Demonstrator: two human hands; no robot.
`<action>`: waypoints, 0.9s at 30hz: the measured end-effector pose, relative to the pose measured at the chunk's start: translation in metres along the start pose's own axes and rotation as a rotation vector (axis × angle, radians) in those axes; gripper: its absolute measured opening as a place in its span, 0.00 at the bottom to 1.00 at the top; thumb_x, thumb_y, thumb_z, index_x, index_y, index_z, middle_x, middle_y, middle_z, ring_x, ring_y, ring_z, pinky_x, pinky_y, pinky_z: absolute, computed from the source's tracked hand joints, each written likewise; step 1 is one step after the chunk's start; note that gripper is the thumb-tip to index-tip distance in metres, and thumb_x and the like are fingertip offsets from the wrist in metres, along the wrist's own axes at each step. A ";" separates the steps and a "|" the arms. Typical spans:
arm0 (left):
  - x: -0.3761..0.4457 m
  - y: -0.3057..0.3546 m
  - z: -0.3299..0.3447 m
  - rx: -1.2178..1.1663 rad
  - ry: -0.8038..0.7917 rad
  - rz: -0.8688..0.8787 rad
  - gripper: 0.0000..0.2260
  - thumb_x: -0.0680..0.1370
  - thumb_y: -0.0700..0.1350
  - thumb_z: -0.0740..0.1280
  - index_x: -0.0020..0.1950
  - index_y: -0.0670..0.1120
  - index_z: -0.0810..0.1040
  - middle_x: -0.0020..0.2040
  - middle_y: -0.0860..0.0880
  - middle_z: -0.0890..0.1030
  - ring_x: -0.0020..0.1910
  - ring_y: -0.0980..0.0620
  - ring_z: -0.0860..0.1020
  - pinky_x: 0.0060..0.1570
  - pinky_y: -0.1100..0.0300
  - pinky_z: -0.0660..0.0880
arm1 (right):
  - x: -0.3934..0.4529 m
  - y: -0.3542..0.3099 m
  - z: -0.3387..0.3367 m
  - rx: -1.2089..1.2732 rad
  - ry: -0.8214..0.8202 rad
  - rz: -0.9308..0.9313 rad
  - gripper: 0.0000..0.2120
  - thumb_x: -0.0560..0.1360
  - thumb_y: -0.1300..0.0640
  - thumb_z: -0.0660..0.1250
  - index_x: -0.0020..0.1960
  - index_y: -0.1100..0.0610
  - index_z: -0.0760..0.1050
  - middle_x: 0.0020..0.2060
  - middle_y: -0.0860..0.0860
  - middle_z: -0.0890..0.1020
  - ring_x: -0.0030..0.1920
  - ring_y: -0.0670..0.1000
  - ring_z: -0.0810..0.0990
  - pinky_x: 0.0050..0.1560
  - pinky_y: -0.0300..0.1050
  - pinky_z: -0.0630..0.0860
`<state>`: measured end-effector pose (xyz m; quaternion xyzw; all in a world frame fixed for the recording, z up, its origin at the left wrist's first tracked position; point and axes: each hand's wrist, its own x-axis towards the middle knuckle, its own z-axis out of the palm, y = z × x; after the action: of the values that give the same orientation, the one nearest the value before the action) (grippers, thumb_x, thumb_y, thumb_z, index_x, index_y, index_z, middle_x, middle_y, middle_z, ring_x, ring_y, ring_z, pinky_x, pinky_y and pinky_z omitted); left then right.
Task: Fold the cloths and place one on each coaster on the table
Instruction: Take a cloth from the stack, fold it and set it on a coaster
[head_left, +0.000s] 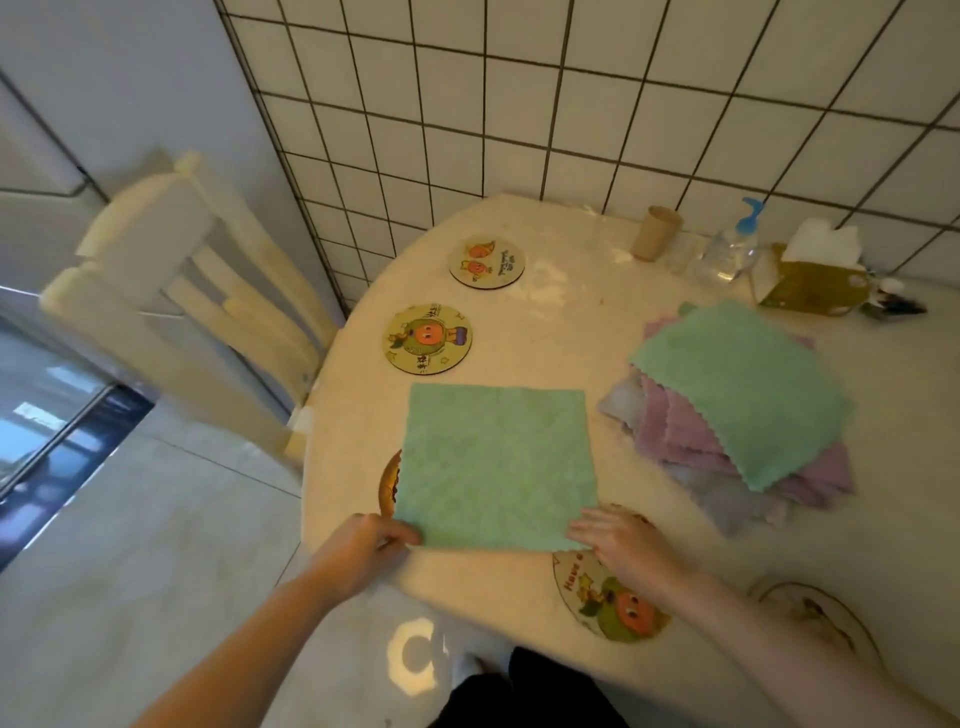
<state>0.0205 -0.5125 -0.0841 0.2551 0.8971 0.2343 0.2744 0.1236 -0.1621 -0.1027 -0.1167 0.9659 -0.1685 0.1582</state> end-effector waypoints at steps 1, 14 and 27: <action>-0.002 0.000 0.002 -0.002 -0.007 0.016 0.11 0.76 0.39 0.67 0.51 0.52 0.85 0.39 0.86 0.68 0.50 0.67 0.76 0.56 0.71 0.69 | -0.005 -0.001 0.001 0.040 -0.015 0.008 0.22 0.70 0.68 0.68 0.61 0.53 0.77 0.60 0.45 0.78 0.63 0.45 0.75 0.66 0.38 0.63; 0.074 0.020 -0.059 -0.767 0.448 -0.440 0.02 0.74 0.40 0.72 0.46 0.45 0.82 0.41 0.46 0.81 0.43 0.49 0.79 0.44 0.59 0.78 | 0.052 0.014 -0.065 0.677 0.354 0.455 0.06 0.76 0.54 0.66 0.45 0.56 0.77 0.39 0.51 0.82 0.42 0.51 0.81 0.43 0.47 0.77; 0.188 0.007 -0.056 -0.703 0.538 -0.593 0.05 0.76 0.42 0.69 0.42 0.42 0.81 0.35 0.47 0.78 0.35 0.49 0.71 0.36 0.57 0.70 | 0.143 0.063 -0.053 0.726 0.357 0.754 0.04 0.77 0.61 0.62 0.47 0.58 0.76 0.39 0.52 0.78 0.42 0.51 0.76 0.40 0.41 0.67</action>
<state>-0.1462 -0.4128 -0.1086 -0.1857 0.8368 0.4903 0.1577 -0.0370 -0.1290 -0.1159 0.3299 0.8325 -0.4394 0.0715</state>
